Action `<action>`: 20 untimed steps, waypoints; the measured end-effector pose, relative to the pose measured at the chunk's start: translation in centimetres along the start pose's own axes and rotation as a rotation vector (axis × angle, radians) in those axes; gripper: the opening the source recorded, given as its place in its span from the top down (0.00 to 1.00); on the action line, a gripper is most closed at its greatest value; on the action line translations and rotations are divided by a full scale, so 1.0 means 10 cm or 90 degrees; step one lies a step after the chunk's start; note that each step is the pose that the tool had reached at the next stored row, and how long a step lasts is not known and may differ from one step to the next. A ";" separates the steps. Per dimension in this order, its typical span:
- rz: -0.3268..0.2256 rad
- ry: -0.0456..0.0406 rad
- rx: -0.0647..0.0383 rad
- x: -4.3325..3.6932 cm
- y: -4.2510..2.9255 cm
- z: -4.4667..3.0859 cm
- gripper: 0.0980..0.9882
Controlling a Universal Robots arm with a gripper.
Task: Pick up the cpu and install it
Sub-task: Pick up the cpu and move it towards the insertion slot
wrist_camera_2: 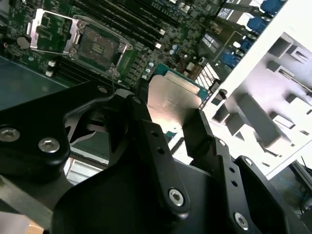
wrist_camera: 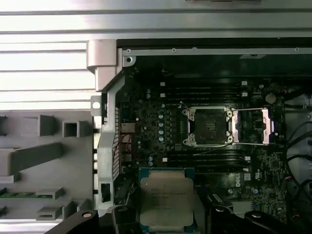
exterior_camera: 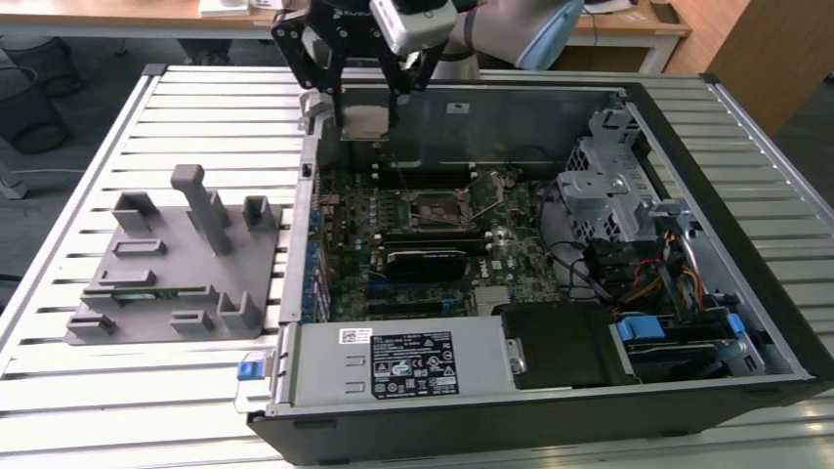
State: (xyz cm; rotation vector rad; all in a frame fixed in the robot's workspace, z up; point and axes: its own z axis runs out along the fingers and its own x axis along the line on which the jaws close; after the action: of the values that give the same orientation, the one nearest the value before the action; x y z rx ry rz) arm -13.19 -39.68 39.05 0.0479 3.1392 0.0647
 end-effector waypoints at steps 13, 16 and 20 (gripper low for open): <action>0.000 0.0001 0.000 -0.465 0.110 0.017 0.52; 0.000 0.0001 0.000 -0.601 0.133 0.020 0.52; 0.000 0.0002 0.000 -0.739 0.150 0.024 0.52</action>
State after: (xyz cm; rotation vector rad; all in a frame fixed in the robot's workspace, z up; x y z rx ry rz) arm -5.75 -38.40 38.88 0.0480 3.1395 0.0647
